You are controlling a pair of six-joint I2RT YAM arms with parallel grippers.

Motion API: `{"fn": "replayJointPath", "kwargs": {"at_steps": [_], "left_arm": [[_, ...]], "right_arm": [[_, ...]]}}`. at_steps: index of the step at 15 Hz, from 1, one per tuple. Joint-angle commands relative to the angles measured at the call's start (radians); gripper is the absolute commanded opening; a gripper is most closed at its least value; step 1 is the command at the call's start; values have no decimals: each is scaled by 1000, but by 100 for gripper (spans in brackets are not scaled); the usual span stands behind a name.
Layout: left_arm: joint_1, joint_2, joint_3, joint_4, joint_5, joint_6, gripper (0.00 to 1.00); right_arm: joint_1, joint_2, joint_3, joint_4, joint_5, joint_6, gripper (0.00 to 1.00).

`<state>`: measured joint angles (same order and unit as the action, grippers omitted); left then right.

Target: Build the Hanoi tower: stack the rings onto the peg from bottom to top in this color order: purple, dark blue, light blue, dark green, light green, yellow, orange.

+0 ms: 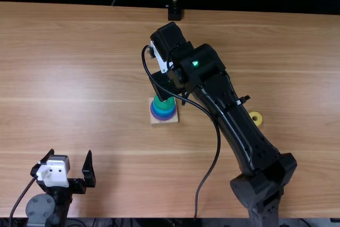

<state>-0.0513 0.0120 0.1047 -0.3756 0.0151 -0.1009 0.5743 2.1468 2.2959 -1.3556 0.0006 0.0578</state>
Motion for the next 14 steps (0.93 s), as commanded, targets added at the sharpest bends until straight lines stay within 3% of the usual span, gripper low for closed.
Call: {"fn": "replayJointPath", "kwargs": {"at_steps": [1,14], "left_arm": [[5,-12,-105,-79,13,14,100],[5,-12,-105,-79,13,14,100]], "right_arm": [[12,8,7,-6,3,7,0],[47,10,5,-8,5,-4,0]]}}
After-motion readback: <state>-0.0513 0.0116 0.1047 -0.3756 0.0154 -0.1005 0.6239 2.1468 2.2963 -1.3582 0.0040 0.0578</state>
